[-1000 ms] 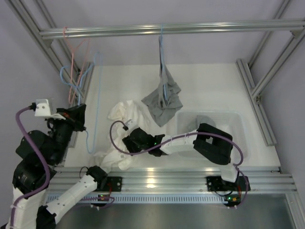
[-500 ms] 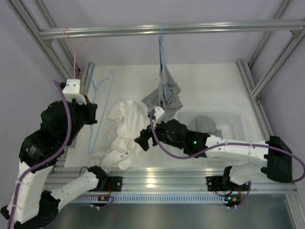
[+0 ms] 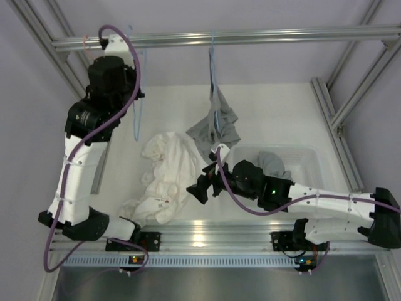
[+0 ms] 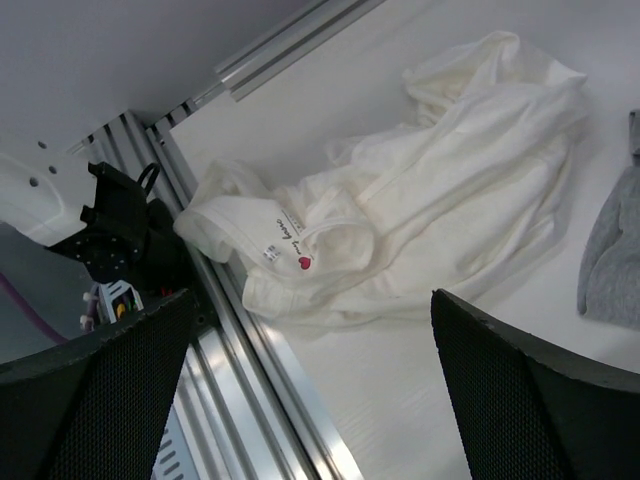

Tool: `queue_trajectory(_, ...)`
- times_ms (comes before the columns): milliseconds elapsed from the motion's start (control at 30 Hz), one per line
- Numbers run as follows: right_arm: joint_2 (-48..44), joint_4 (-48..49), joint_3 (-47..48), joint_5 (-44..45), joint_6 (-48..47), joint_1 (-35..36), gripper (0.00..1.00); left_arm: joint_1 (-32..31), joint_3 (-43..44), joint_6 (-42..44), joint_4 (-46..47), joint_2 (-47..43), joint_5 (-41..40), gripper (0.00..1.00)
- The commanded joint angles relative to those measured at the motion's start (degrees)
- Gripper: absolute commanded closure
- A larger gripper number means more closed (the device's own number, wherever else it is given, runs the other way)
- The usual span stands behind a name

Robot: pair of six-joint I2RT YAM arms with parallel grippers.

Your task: Remove the tank top from the hanger

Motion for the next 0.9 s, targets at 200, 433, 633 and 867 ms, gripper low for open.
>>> queue_trajectory(200,-5.77,-2.44,-1.58,1.0,0.13,0.91,0.0,20.11,6.19,-1.61,8.67,8.73,22.28,1.0)
queue_trajectory(433,-7.79,-2.97,-2.46,2.14,-0.31,1.52,0.01,23.2,0.22,-2.31,10.62,9.79,28.2,1.0)
queue_trajectory(633,-7.62,-2.97,-1.59,1.87,-0.93,1.61,0.01,23.2,-10.15,-1.7,10.62,5.4,25.38,1.0)
queue_trajectory(867,-3.59,-2.36,0.96,2.04,-2.5,1.61,0.01,23.2,-14.73,-2.31,10.97,3.12,24.94,1.0)
